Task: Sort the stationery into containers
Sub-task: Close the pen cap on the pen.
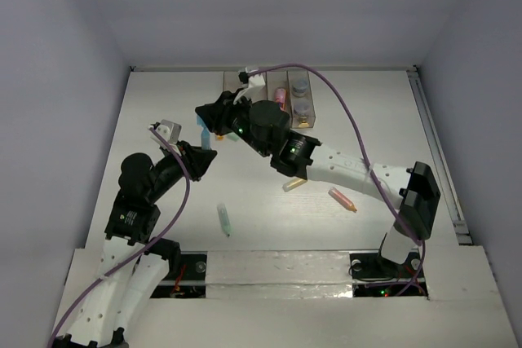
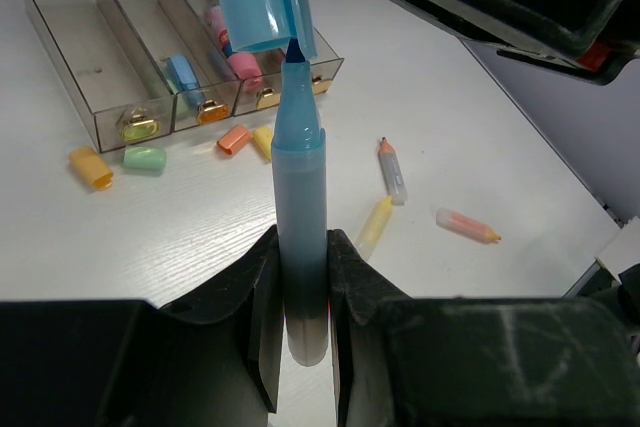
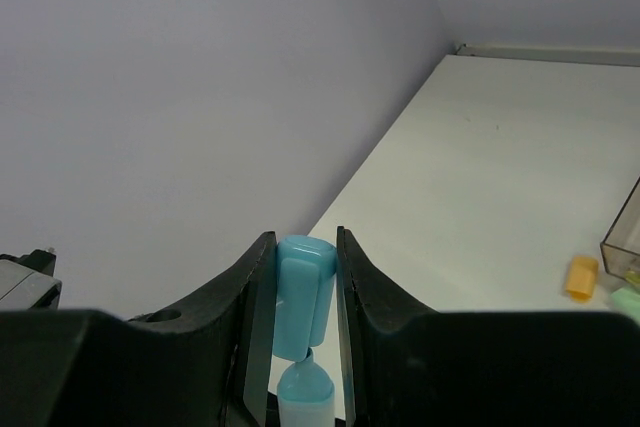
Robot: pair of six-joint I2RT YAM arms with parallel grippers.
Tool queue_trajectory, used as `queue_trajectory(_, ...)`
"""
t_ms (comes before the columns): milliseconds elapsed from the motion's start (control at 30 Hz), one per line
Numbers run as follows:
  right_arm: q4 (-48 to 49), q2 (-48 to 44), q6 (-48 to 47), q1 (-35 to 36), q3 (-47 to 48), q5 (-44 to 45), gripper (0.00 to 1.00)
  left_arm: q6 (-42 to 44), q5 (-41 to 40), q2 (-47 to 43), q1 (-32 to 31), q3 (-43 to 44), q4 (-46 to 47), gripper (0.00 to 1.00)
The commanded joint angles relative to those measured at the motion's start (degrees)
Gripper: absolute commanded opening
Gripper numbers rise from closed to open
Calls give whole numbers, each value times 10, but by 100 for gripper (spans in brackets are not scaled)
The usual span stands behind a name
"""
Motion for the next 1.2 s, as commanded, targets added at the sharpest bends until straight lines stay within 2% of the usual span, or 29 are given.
queue_trajectory(0,28,-15,-20,11,8,16,11,0,1,-6,2,0,18,0)
queue_trajectory(800,33,-39,-47,27,-37,34,11,-1,-2,-7,2,1,16,0)
queue_trajectory(1167,72,-47,-29,45,-85,45,10,-1,-4,-10,2,1,16,0)
